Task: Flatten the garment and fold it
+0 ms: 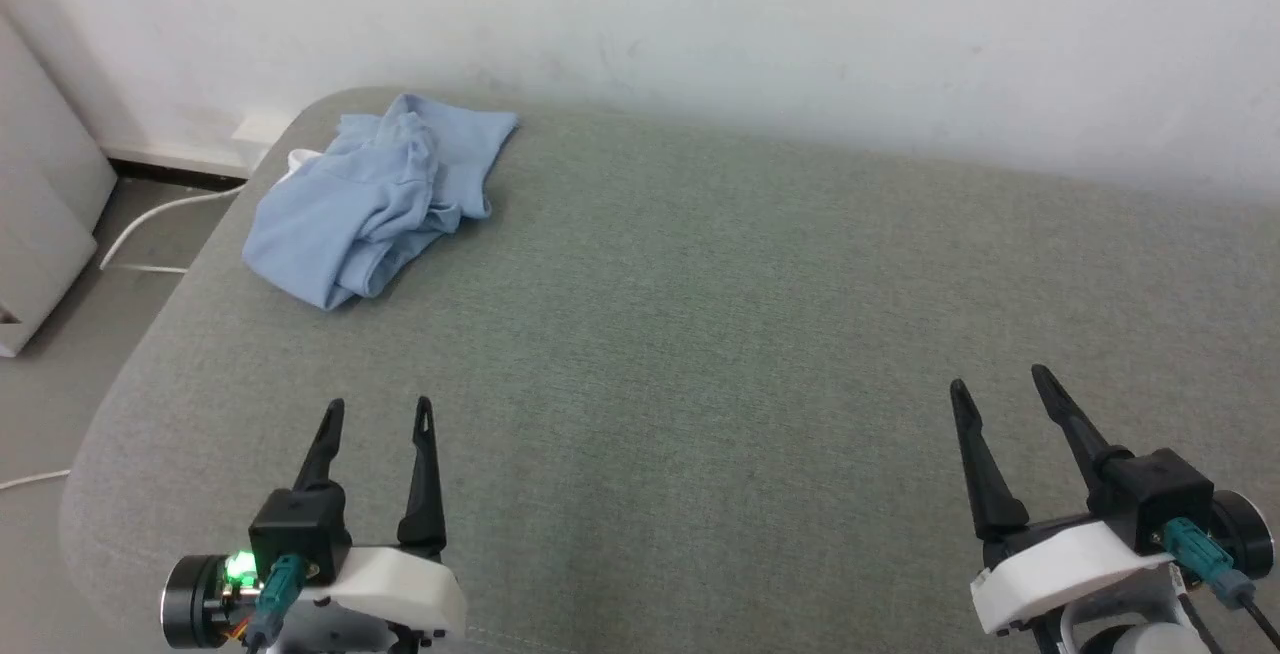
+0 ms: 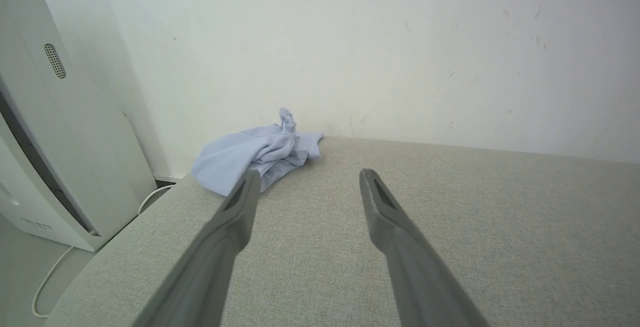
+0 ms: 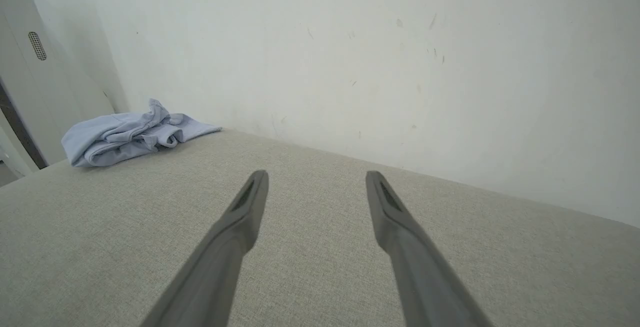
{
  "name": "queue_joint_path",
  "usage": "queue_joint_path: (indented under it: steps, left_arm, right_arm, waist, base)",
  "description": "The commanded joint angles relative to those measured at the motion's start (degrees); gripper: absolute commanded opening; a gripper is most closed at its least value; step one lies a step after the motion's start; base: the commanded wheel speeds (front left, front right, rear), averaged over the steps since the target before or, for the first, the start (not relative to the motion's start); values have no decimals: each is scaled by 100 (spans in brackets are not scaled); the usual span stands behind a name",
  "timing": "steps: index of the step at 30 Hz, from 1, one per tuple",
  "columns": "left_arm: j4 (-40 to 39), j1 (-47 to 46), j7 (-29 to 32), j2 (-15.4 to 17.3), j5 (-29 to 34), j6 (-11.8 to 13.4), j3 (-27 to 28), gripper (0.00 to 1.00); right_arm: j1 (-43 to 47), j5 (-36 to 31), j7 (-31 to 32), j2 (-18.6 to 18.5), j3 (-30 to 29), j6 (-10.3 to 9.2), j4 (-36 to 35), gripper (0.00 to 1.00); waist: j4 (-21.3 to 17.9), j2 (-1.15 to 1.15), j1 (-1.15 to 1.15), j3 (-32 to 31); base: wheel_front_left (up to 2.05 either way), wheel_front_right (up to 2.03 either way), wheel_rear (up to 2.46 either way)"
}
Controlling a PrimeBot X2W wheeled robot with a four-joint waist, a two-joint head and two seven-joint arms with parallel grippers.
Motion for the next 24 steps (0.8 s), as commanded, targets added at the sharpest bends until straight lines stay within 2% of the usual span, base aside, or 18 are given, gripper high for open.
queue_joint_path:
  steps: [1,24]
  left_arm:
    - [-24,96,-54,-8,-32,56,-5,100]
    - [-52,231,-330,-10,-91,154,-75,100]
  right_arm:
    - [73,54,-64,11,17,-6,9,100]
    - [138,165,-339,16,54,-8,125,100]
  waist:
    - [112,0,0,-14]
    - [792,0,0,-62]
  base:
    - [0,0,0]
    - [0,0,0]
